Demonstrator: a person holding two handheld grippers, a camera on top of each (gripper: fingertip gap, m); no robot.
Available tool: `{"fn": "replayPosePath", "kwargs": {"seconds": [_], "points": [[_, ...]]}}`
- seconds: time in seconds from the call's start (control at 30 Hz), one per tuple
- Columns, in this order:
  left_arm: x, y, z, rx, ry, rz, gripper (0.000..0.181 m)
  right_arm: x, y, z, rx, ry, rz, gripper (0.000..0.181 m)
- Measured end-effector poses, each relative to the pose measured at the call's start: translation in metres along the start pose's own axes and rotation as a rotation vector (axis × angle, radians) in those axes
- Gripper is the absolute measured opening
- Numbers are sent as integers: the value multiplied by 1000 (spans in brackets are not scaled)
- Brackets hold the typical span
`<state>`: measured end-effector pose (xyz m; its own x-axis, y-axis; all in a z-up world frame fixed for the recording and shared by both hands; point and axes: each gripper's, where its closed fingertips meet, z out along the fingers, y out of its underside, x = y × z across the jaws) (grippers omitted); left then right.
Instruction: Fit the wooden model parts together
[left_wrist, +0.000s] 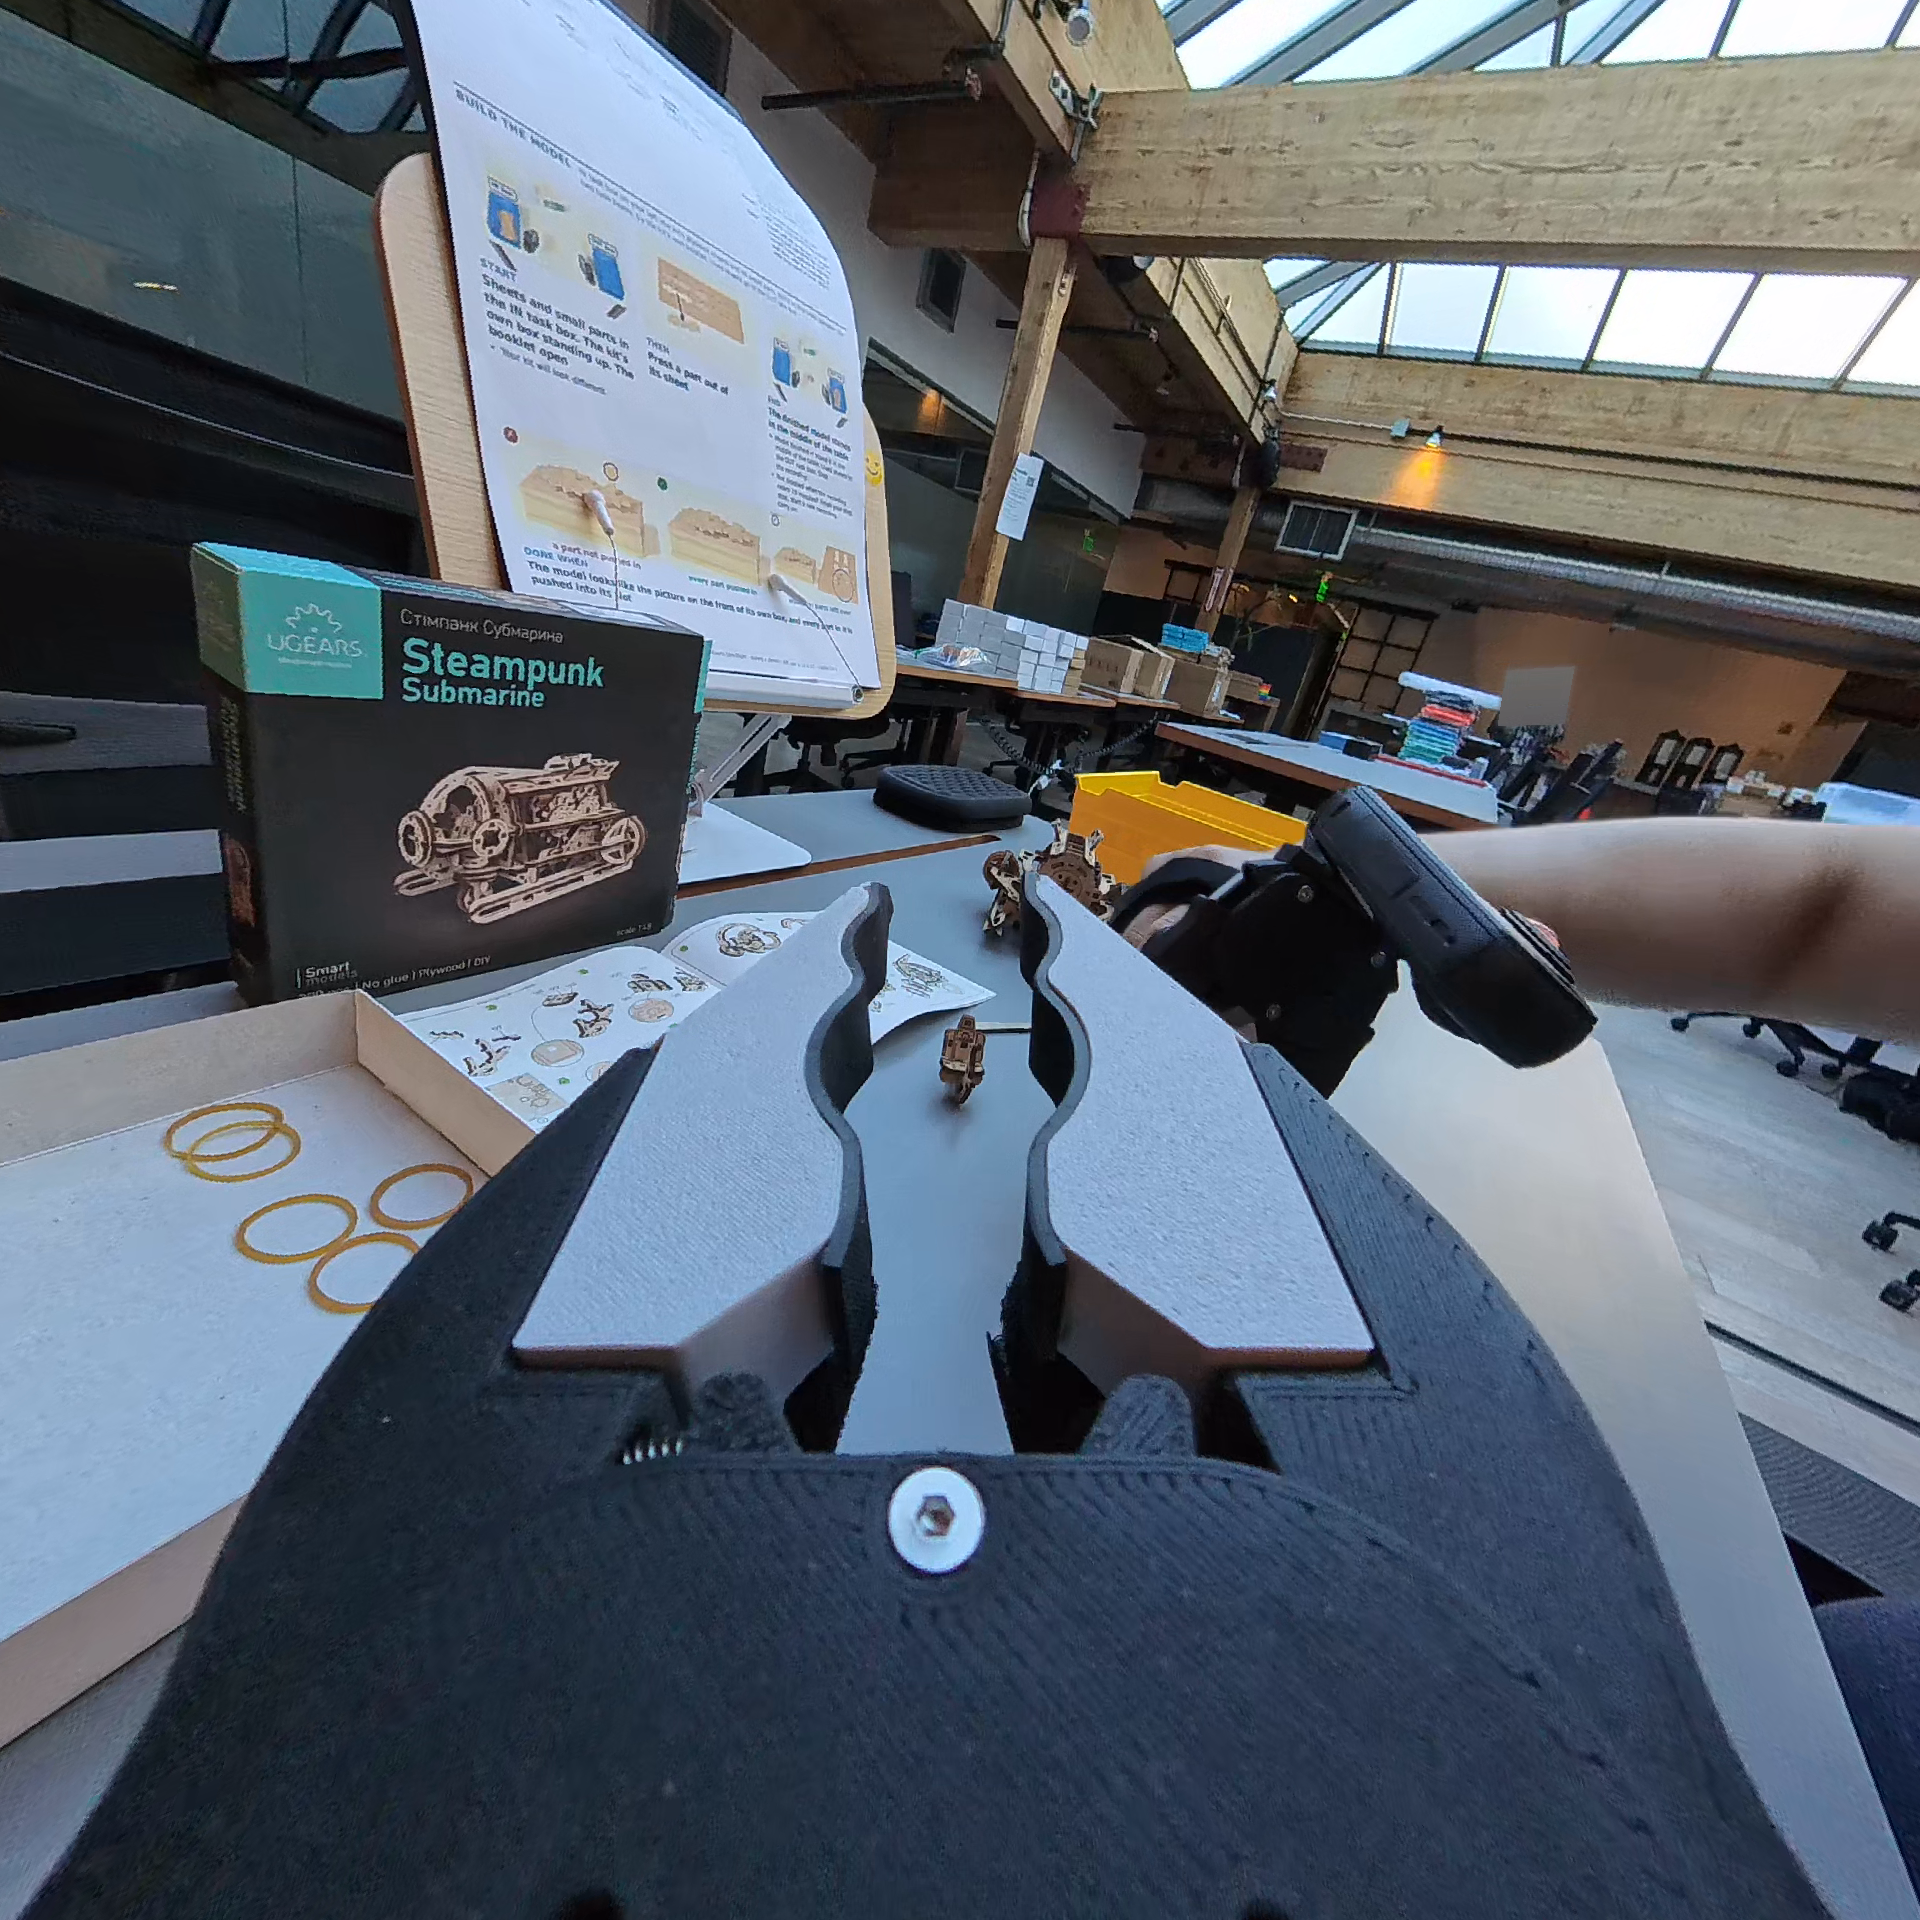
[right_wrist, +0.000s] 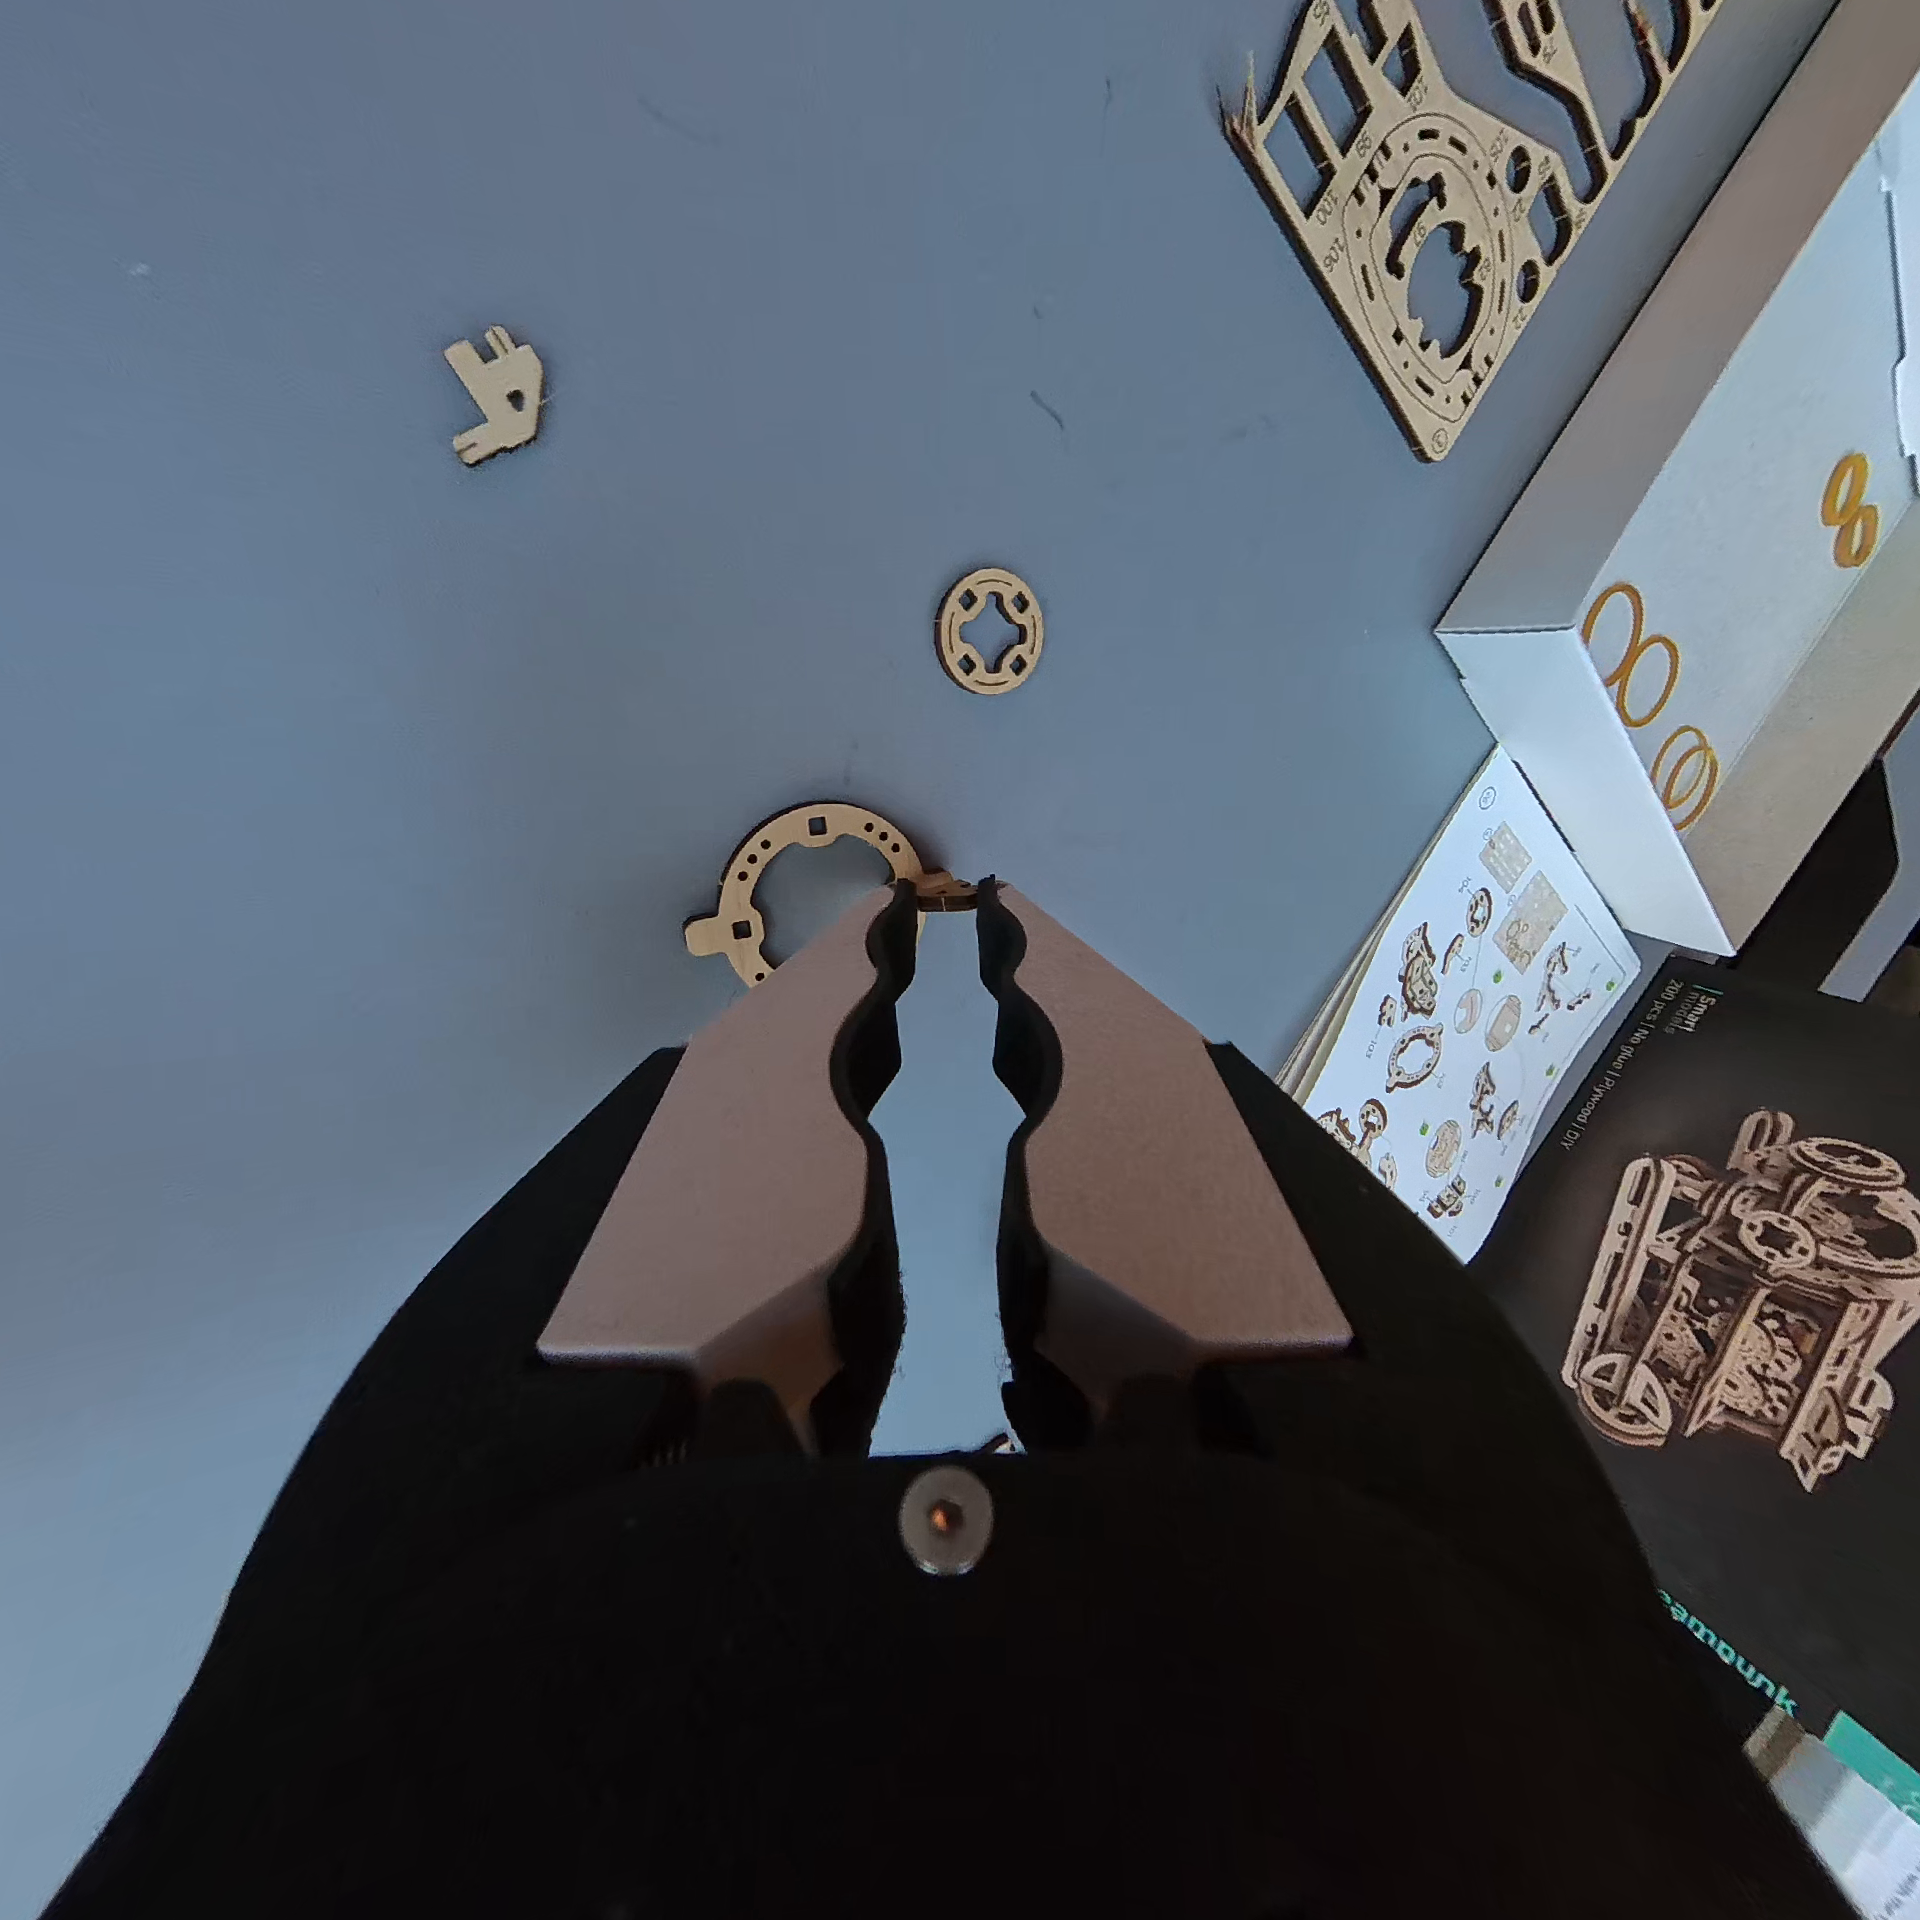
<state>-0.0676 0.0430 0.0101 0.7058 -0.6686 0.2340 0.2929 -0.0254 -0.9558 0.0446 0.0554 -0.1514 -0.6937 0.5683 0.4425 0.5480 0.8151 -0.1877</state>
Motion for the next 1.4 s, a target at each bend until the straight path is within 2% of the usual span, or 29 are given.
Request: {"fn": "replayPosePath", "kwargs": {"seconds": [0.53,0.77,1.17,1.4], "points": [[1,1,1,-6,2,4,23,0,0,-1,6,160,16,10],[1,1,1,-5,2,3,23,0,1,-1,17,162,37,11],[0,2,1,-7,-2,1,23,1,2,1,-50,-23,76,11],[1,1,1,-3,1,7,23,2,2,0,-39,73,101,10]]}}
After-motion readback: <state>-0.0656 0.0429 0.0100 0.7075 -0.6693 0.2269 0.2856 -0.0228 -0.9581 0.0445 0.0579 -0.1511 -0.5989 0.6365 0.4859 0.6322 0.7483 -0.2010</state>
